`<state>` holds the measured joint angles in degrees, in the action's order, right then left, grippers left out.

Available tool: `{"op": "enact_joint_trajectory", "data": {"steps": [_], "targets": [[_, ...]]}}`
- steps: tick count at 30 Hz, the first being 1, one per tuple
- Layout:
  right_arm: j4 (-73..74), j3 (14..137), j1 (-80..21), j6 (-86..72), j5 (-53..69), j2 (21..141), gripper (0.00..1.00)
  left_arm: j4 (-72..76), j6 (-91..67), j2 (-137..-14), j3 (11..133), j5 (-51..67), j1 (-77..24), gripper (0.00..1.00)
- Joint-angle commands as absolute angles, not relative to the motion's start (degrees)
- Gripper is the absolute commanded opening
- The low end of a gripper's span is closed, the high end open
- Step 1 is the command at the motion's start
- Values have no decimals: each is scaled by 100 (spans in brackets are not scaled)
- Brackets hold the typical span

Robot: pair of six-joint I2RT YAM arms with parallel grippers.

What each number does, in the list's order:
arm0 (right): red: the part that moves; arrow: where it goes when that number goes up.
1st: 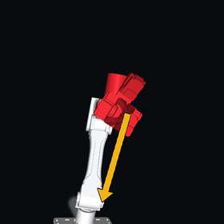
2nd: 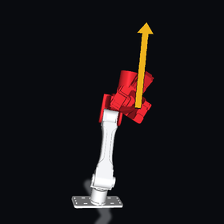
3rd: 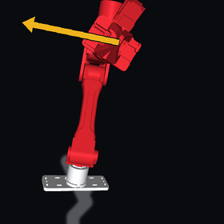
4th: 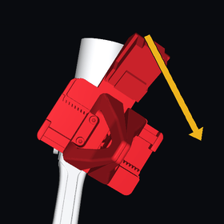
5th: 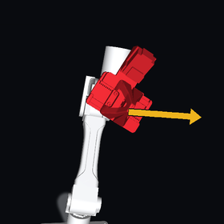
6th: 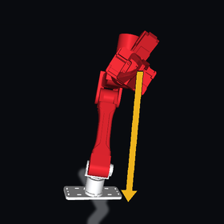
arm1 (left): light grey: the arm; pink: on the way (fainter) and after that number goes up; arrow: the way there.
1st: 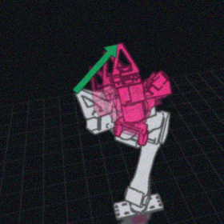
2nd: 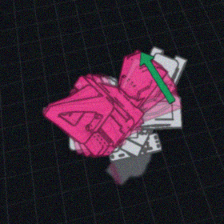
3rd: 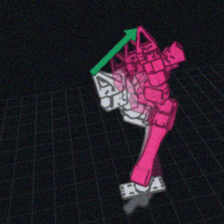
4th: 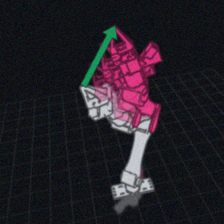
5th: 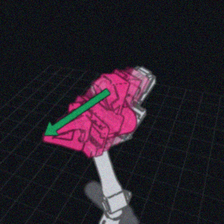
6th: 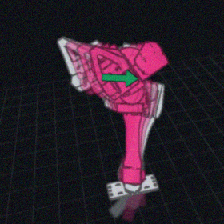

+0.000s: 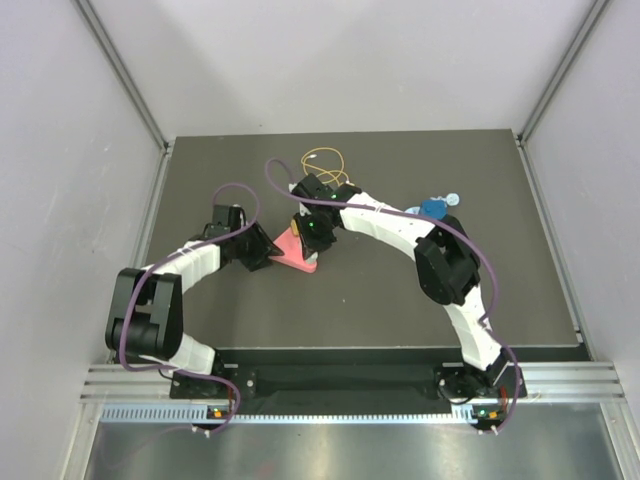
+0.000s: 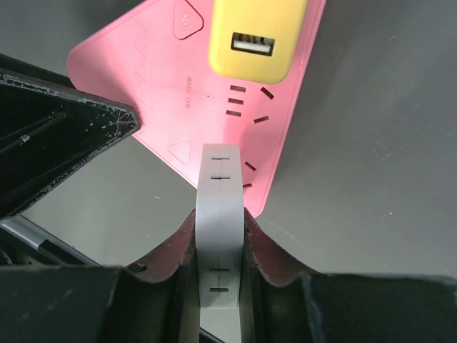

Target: Insert the plug

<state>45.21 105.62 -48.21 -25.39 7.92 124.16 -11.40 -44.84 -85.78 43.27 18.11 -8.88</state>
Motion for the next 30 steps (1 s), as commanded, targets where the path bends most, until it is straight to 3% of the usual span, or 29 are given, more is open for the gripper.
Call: {"op": "enact_joint_trajectory", "data": {"steps": [1, 14, 30], "targets": [[4764, 10731, -5010, -2619, 519, 12674, 0, -1020, -4465, -8692, 4131, 1635, -870, 49], [4869, 10574, -5124, -3462, 430, 12806, 0, -896, -4684, -8517, 3779, 1608, -1019, 43], [5097, 10450, -5133, -3832, 44, 13095, 0, -1020, -4553, -8306, 3700, 1591, -1046, 43]]}}
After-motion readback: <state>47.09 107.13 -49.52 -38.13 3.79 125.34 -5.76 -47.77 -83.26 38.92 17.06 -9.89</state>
